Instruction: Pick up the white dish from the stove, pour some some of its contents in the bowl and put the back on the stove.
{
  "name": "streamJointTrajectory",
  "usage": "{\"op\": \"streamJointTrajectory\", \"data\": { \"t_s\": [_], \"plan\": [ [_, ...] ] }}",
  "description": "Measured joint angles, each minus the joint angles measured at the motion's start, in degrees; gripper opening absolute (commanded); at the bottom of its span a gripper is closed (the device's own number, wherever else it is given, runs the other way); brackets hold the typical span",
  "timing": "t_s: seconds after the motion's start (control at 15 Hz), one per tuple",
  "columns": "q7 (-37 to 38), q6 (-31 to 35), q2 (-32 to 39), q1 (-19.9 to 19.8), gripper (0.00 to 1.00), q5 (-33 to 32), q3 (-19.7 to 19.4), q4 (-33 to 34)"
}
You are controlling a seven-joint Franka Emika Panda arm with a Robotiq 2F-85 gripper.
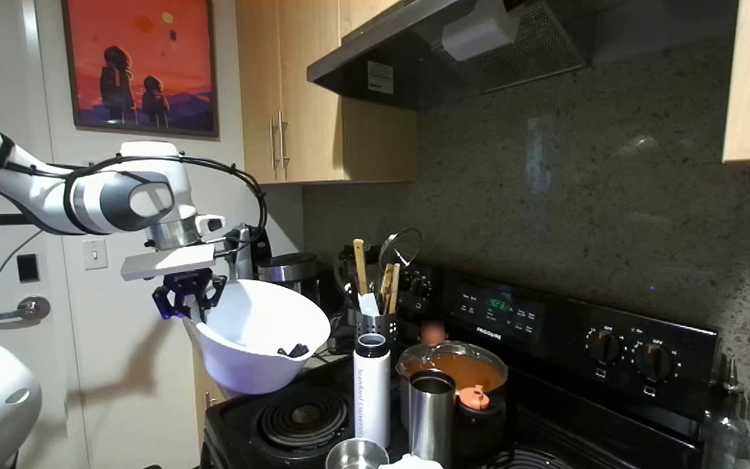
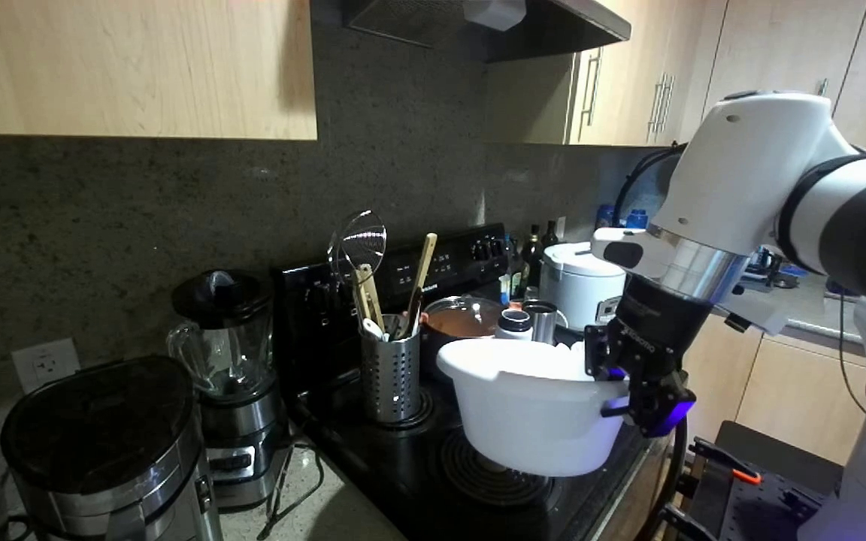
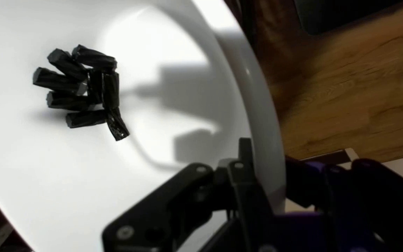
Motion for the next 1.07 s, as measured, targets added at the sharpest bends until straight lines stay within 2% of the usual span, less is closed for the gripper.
{"op": "streamJointTrajectory", "data": {
  "t_s": [0.4, 0.67, 1.07],
  "plan": [
    [9.2, 8.8, 9.0, -1.5, 0.02, -12.8, 2.8, 0.0],
    [15.4, 12.0, 13.1, -5.8, 0.02, -22.6, 4.9, 0.1],
    [25.5, 15.2, 15.1, -12.4, 0.02, -35.2, 8.5, 0.3]
  ]
}}
